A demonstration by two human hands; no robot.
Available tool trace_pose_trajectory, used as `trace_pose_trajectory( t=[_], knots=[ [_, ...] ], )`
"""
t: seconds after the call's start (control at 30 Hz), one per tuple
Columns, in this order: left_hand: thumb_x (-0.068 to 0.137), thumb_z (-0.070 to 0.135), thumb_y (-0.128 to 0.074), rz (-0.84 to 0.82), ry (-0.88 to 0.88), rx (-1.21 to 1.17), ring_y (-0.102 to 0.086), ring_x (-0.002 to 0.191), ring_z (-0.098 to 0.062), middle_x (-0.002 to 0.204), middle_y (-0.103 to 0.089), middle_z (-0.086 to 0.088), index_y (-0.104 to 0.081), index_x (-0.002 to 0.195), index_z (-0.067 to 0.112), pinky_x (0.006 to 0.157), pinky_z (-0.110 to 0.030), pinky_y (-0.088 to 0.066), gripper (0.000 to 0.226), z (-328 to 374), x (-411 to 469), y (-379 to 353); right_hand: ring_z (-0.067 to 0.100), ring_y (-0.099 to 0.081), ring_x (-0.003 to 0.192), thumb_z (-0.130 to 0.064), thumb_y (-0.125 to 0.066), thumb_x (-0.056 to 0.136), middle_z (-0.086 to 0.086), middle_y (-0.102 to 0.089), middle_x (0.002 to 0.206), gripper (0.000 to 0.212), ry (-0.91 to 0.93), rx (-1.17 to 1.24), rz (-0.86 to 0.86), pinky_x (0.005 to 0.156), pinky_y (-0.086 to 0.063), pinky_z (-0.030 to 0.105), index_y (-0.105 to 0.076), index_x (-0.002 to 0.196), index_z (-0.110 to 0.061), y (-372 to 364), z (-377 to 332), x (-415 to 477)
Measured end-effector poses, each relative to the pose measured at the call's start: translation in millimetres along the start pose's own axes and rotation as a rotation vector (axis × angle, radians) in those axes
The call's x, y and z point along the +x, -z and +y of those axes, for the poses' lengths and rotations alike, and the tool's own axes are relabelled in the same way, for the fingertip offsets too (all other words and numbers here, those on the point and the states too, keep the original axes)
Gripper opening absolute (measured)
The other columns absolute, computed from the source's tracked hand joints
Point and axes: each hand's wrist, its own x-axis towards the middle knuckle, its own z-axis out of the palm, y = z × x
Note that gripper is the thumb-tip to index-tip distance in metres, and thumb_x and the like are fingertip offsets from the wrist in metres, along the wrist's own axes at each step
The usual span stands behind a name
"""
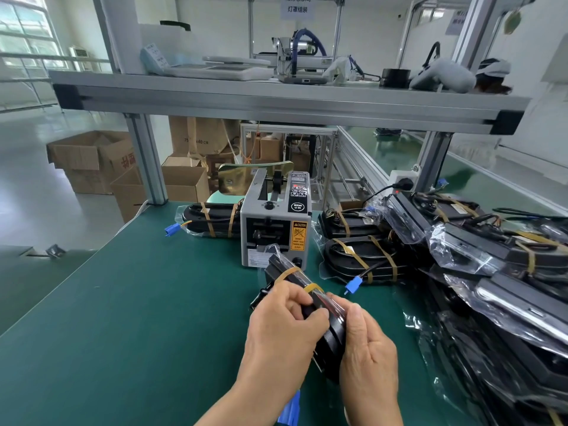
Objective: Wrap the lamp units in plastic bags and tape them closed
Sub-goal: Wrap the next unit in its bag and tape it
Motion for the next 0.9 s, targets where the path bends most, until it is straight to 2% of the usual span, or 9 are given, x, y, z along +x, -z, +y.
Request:
trace_pose_trajectory(
  t=[0.1,0.2,0.3,0.37,0.53,0.67,0.8,0.87,0.9],
  knots=[
    [0.073,0.039,-0.072,0.029,-0.010,0.031,-0.044,0.050,0.000,0.056,-0.048,0.017,-0.052,0.081,0.038,0.047,-0.011,-0.037,0.022,-2,2,0,0.008,-0.074,0.070,-0.020,-0.043,0.105,0.001,-0.078,0.080,0.035,-0.015,0.026,-0.014,0.055,-0.051,0.011,-0.077,0.099,-0.015,-1,-2,-2],
    [0.076,0.041,-0.074,0.041,-0.033,0.037,-0.043,0.048,-0.001,0.053,-0.047,0.015,-0.055,0.078,0.031,0.047,-0.011,-0.038,0.022,0,6,3,0.005,-0.074,0.071,-0.016,-0.043,0.105,-0.002,-0.079,0.080,0.034,-0.011,0.040,-0.013,0.056,-0.050,0.009,-0.077,0.099,-0.012,-2,-4,-4],
    [0.084,0.040,-0.072,0.046,-0.040,0.003,-0.044,0.046,0.000,0.049,-0.049,0.015,-0.058,0.073,0.026,0.047,-0.010,-0.037,0.023,2,10,4,0.002,-0.073,0.075,-0.020,-0.045,0.105,-0.008,-0.078,0.083,0.034,0.011,-0.023,0.019,0.060,-0.049,0.007,-0.078,0.098,-0.020,-2,-1,-3],
    [0.086,0.039,-0.070,0.034,-0.062,0.003,-0.045,0.048,0.000,0.050,-0.050,0.016,-0.058,0.074,0.031,0.048,-0.010,-0.037,0.019,2,11,4,0.003,-0.073,0.075,-0.024,-0.045,0.105,-0.009,-0.078,0.083,0.036,0.020,-0.050,0.041,0.060,-0.049,0.008,-0.079,0.095,-0.027,-2,1,-1],
    [0.084,0.034,-0.073,-0.123,-0.121,0.048,-0.045,0.055,0.000,0.056,-0.048,0.013,-0.053,0.083,0.041,0.057,-0.012,-0.039,0.022,-2,12,8,0.010,-0.075,0.079,-0.032,-0.043,0.106,-0.005,-0.079,0.084,0.037,-0.011,-0.086,0.062,0.068,-0.053,0.025,-0.078,0.094,-0.037,-1,5,5],
    [0.085,0.033,-0.072,-0.117,-0.093,0.061,-0.043,0.052,0.000,0.054,-0.047,0.013,-0.055,0.084,0.033,0.058,-0.019,-0.039,0.017,-5,17,10,0.007,-0.074,0.078,-0.031,-0.044,0.105,-0.007,-0.078,0.084,0.037,-0.012,-0.140,0.035,0.063,-0.052,0.015,-0.078,0.093,-0.040,3,3,7],
    [0.089,0.035,-0.066,-0.075,-0.084,0.048,-0.044,0.052,0.001,0.056,-0.049,0.014,-0.056,0.083,0.040,0.052,-0.014,-0.034,0.013,-8,16,7,-0.001,-0.071,0.084,-0.030,-0.055,0.098,-0.017,-0.077,0.089,0.026,0.006,-0.256,-0.017,0.075,-0.051,0.028,-0.078,0.090,-0.039,13,-11,15],
    [0.090,0.034,-0.064,-0.074,-0.083,0.033,-0.043,0.051,0.000,0.056,-0.049,0.015,-0.055,0.082,0.040,0.050,-0.011,-0.036,0.013,-9,15,5,-0.008,-0.067,0.093,-0.036,-0.062,0.090,-0.024,-0.075,0.096,0.017,0.044,-0.376,-0.075,0.087,-0.053,0.029,-0.076,0.099,-0.038,18,-23,24],
    [0.091,0.034,-0.063,-0.074,-0.082,0.023,-0.042,0.049,0.000,0.055,-0.049,0.015,-0.055,0.081,0.040,0.050,-0.010,-0.036,0.014,-9,15,5,-0.010,-0.065,0.100,-0.041,-0.065,0.087,-0.025,-0.073,0.103,0.025,0.054,-0.462,-0.134,0.095,-0.052,0.029,-0.073,0.110,-0.036,18,-30,30]
  ],
)
